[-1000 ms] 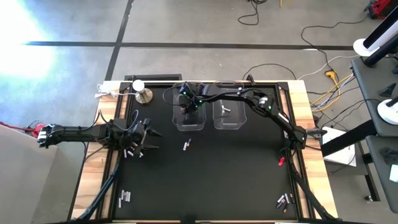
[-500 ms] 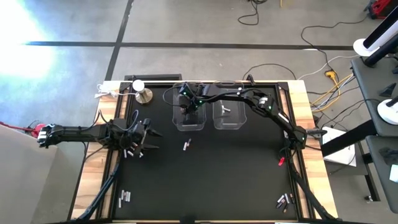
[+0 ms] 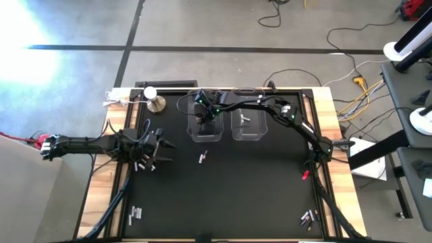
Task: Sort batteries
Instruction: Put the black battery into the left transparent bin
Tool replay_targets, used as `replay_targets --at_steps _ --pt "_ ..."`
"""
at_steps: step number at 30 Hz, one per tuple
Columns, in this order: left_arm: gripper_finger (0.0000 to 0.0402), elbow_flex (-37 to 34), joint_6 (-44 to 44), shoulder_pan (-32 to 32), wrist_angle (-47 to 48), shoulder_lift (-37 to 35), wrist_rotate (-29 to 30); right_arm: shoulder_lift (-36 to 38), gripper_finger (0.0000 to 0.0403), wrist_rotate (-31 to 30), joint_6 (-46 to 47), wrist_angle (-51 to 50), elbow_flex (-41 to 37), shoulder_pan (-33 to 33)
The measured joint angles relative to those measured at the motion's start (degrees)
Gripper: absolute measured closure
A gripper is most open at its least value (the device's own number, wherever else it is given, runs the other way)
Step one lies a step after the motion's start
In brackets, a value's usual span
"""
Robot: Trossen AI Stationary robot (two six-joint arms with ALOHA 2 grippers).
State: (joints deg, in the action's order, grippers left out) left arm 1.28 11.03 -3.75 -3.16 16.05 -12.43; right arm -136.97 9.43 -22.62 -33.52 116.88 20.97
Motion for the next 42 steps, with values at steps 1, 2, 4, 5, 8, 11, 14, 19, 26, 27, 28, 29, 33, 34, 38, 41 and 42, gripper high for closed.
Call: replay_targets --at_steps 1,2,4,5,8,11,14,19,26,27,28,29,33,34,38,41,42 --pt "0.0118 0.0 0.0 0.0 0.0 0.0 0.0 0.0 0.0355 0.0 0.0 0.0 0.0 0.0" --pt "0.0118 0.0 0.0 0.0 0.0 0.0 0.0 0.0 0.0355 0.0 -0.1 0.0 0.0 0.0" --pt "0.0118 0.0 0.0 0.0 0.0 0.0 0.0 0.0 0.0353 0.0 -0.1 0.0 0.0 0.0" --pt "0.0118 0.0 0.0 0.0 0.0 0.0 0.0 0.0 0.0351 0.0 -0.1 0.1 0.0 0.0" --pt "0.0118 0.0 0.0 0.0 0.0 0.0 0.0 0.0 0.0343 0.0 -0.1 0.2 -0.1 -0.1" --pt "0.0118 0.0 0.0 0.0 0.0 0.0 0.0 0.0 0.0336 -0.6 -0.1 0.3 -0.4 -0.2" --pt "0.0118 0.0 0.0 0.0 0.0 0.0 0.0 0.0 0.0333 -0.6 0.0 0.4 -0.5 -0.2" --pt "0.0118 0.0 0.0 0.0 0.0 0.0 0.0 0.0 0.0341 -0.6 0.0 0.6 -0.5 -0.2" --pt "0.0118 0.0 0.0 0.0 0.0 0.0 0.0 0.0 0.0334 -0.6 -0.1 0.8 -0.7 -0.2" --pt "0.0118 0.0 0.0 0.0 0.0 0.0 0.0 0.0 0.0330 -0.6 -0.1 0.8 -0.7 -0.2" --pt "0.0118 0.0 0.0 0.0 0.0 0.0 0.0 0.0 0.0327 -0.6 -0.1 0.9 -0.7 -0.2" --pt "0.0118 0.0 0.0 0.0 0.0 0.0 0.0 0.0 0.0324 -0.6 -0.1 0.9 -0.7 -0.2" --pt "0.0118 0.0 0.0 0.0 0.0 0.0 0.0 0.0 0.0320 -0.6 -0.1 0.9 -0.7 -0.2" --pt "0.0118 0.0 0.0 0.0 0.0 0.0 0.0 0.0 0.0321 -0.6 -0.1 0.9 -0.7 -0.2" --pt "0.0118 0.0 0.0 0.0 0.0 0.0 0.0 0.0 0.0328 -0.6 -0.1 0.9 -0.6 -0.2" --pt "0.0118 0.0 0.0 0.0 0.0 0.0 0.0 0.0 0.0330 -0.6 -0.1 0.8 0.3 -0.2" --pt "0.0118 0.0 0.0 0.0 0.0 0.0 0.0 0.0 0.0330 -0.6 -0.2 0.8 0.8 -0.2"
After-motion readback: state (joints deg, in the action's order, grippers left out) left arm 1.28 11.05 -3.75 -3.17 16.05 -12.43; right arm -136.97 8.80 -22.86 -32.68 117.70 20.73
